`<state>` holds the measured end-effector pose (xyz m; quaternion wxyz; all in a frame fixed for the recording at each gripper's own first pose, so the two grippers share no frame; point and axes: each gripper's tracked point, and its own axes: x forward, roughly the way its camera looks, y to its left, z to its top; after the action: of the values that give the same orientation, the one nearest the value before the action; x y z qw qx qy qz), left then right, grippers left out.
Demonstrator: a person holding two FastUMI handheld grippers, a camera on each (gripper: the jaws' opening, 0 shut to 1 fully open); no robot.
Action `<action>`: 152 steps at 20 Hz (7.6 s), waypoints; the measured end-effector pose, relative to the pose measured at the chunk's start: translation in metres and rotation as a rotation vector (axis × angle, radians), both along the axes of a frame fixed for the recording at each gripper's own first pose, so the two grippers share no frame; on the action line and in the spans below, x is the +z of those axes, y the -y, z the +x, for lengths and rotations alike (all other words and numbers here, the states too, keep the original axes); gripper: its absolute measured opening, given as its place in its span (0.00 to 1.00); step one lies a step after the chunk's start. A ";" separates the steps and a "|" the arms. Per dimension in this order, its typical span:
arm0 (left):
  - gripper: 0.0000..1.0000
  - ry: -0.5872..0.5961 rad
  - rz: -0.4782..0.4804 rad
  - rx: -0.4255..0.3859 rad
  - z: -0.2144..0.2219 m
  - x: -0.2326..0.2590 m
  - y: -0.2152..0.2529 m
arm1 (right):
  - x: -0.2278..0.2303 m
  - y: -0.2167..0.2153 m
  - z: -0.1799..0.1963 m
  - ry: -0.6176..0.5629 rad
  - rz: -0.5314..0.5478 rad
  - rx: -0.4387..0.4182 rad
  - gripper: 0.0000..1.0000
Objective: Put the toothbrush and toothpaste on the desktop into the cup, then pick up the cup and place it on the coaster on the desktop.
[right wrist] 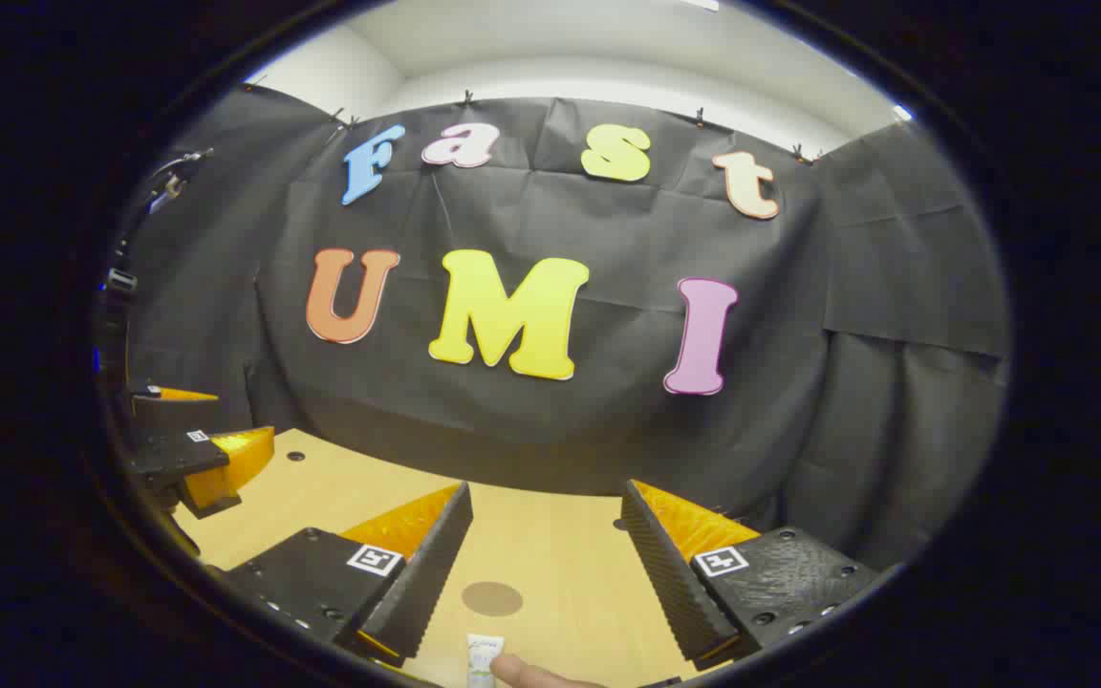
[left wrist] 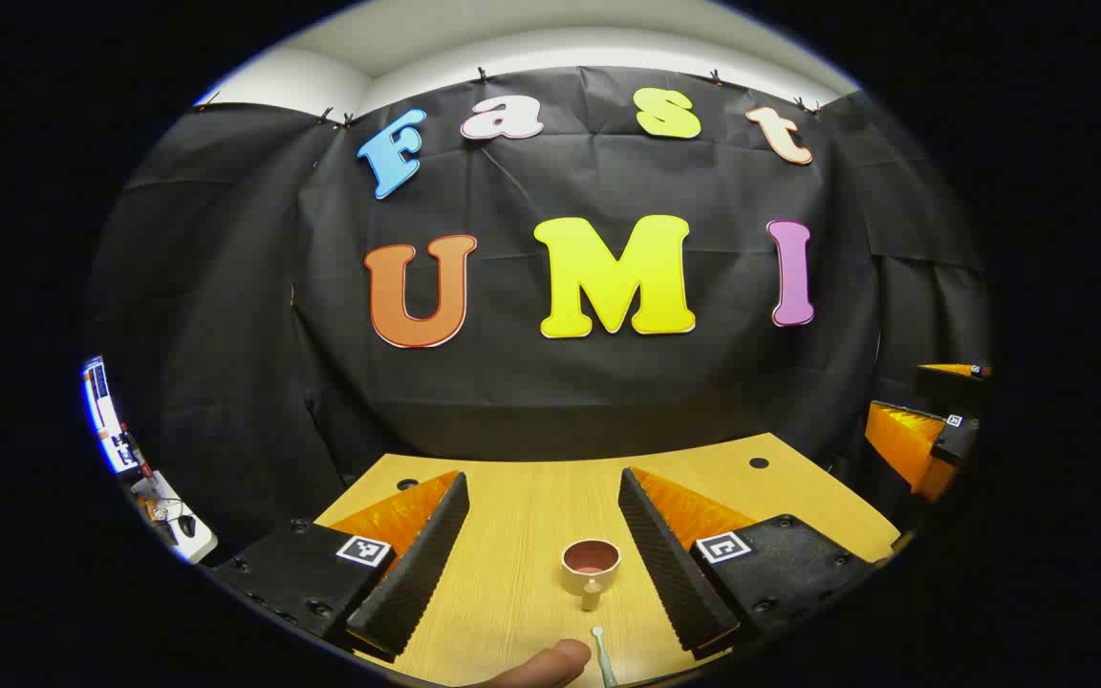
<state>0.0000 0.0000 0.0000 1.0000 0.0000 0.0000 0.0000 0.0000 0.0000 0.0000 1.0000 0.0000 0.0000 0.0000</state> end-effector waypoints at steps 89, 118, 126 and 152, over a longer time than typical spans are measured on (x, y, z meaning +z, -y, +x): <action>0.09 -0.064 -0.086 0.063 -0.052 0.025 -0.061 | -0.363 -0.071 -0.019 -1.102 0.031 0.057 0.34; 0.09 -0.115 -0.068 0.023 -0.002 0.014 -0.057 | -0.346 -0.055 0.063 -0.910 -0.040 0.168 0.49; 0.10 -0.157 -0.063 0.070 -0.028 0.004 -0.059 | -0.381 -0.061 0.068 -1.039 -0.091 0.232 0.42; 0.10 -0.055 -0.106 -0.191 0.147 -0.045 0.044 | -0.018 -0.015 0.008 -0.197 0.142 0.156 0.16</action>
<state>0.1475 -0.0443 -0.0450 0.9937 -0.0530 0.0276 -0.0953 0.0080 0.0152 -0.0183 0.9896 0.0709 0.0981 0.0778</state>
